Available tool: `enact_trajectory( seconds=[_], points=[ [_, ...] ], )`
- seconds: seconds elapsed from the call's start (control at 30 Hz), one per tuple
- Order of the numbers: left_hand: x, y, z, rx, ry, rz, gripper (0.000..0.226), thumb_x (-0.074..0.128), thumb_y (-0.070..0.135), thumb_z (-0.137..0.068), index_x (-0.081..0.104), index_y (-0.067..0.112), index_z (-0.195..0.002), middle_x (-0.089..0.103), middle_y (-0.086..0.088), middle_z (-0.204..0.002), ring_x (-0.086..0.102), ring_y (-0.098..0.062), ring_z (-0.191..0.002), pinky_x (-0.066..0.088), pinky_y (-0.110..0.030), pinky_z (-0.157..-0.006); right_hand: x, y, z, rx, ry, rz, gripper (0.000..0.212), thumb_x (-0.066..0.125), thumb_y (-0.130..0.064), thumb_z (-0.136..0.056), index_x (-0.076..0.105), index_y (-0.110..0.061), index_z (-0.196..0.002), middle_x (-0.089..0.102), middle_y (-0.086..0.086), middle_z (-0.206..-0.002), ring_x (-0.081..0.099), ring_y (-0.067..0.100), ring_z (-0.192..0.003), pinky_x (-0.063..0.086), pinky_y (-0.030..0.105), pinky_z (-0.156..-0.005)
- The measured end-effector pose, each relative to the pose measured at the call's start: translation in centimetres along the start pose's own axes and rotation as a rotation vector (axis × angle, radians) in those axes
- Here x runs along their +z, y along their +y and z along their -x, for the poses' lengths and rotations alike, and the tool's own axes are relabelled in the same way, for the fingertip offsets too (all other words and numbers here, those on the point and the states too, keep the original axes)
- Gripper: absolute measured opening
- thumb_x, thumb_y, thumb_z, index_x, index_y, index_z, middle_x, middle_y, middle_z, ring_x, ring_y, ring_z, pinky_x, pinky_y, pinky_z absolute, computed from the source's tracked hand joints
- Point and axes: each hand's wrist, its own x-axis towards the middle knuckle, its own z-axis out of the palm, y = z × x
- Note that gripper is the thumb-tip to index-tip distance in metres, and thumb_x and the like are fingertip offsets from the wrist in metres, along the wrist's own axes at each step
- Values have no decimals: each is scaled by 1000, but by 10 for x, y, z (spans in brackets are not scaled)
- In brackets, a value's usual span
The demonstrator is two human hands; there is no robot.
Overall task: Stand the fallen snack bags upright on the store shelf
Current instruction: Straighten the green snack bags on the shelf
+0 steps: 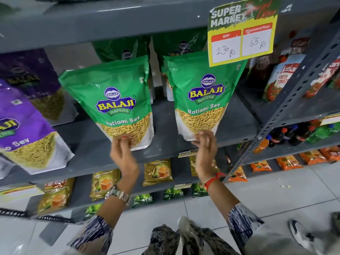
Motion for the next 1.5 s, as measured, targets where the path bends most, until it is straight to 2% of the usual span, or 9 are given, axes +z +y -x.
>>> enact_trajectory(
  seconds=[0.13, 0.23, 0.4, 0.47, 0.6, 0.9, 1.2, 1.37, 1.5],
  points=[
    [-31, -7, -38, -25, 185, 1, 22, 44, 21, -86, 48, 15, -107, 51, 0, -102, 46, -18, -95, 40, -26, -81, 48, 7, 22, 0, -376, 155, 13, 53, -28, -87, 62, -23, -95, 66, -4, -95, 64, 13, -93, 55, 35, -84],
    [-37, -13, -77, -189, 40, -17, 47, 45, 34, -87, 42, 11, -127, 50, -5, -122, 49, -8, -107, 40, -6, -84, 85, 5, 18, 137, -522, 212, 42, 57, -28, -89, 47, -13, -127, 53, -2, -126, 50, 18, -122, 41, 31, -104],
    [-41, -19, -85, -352, -244, 2, 59, 36, 53, -87, 38, 17, -134, 58, 6, -122, 60, -3, -106, 49, -24, -89, 114, 12, 8, 260, -608, 227, 64, 59, -40, -85, 34, -13, -138, 54, -2, -130, 51, 12, -122, 42, 22, -102],
    [-39, -17, -79, -328, -301, 20, 45, 35, 50, -91, 39, 25, -127, 58, 13, -115, 61, 6, -97, 50, -18, -82, 114, 14, 9, 239, -606, 179, 50, 55, -28, -90, 39, -11, -134, 57, -6, -119, 56, 1, -109, 46, 9, -88],
    [-36, -16, -78, -329, -390, 10, 68, 55, 72, -65, 40, 34, -120, 56, 11, -120, 58, -1, -107, 49, -24, -97, 106, 17, 13, 247, -522, 157, 60, 59, -37, -86, 37, -13, -136, 52, 4, -134, 53, 10, -118, 41, 31, -101],
    [-15, -26, -74, -337, -424, 25, 30, 35, 34, -94, 36, 25, -123, 56, 11, -114, 58, -2, -101, 50, -27, -90, 94, 23, 1, 290, -440, 129, 98, 62, -67, -64, 27, -20, -143, 34, 6, -153, 34, 19, -139, 28, 46, -117],
    [-46, -22, -55, -225, -80, -82, 40, 40, 40, -89, 42, 24, -126, 44, -8, -142, 46, -22, -128, 37, -41, -108, 86, 28, 45, 142, -135, -3, 37, 65, -19, -84, 47, -8, -115, 46, 3, -113, 51, 9, -100, 46, 16, -77],
    [-104, -9, -49, -52, 232, -61, 22, 38, 24, -89, 49, 16, -107, 54, -6, -103, 54, -3, -84, 44, -15, -74, 121, 38, 93, 153, -453, 41, 23, 62, -32, -78, 53, -18, -93, 56, -1, -87, 54, 6, -76, 45, 18, -70],
    [-161, -2, -81, 19, 524, -195, 22, 41, 16, -89, 49, 2, -105, 44, 1, -96, 49, 5, -85, 42, -14, -81, 182, 42, 117, 162, -647, 136, 12, 64, -30, -81, 56, -30, -91, 61, -3, -92, 57, 2, -81, 47, 18, -75]
  ],
)
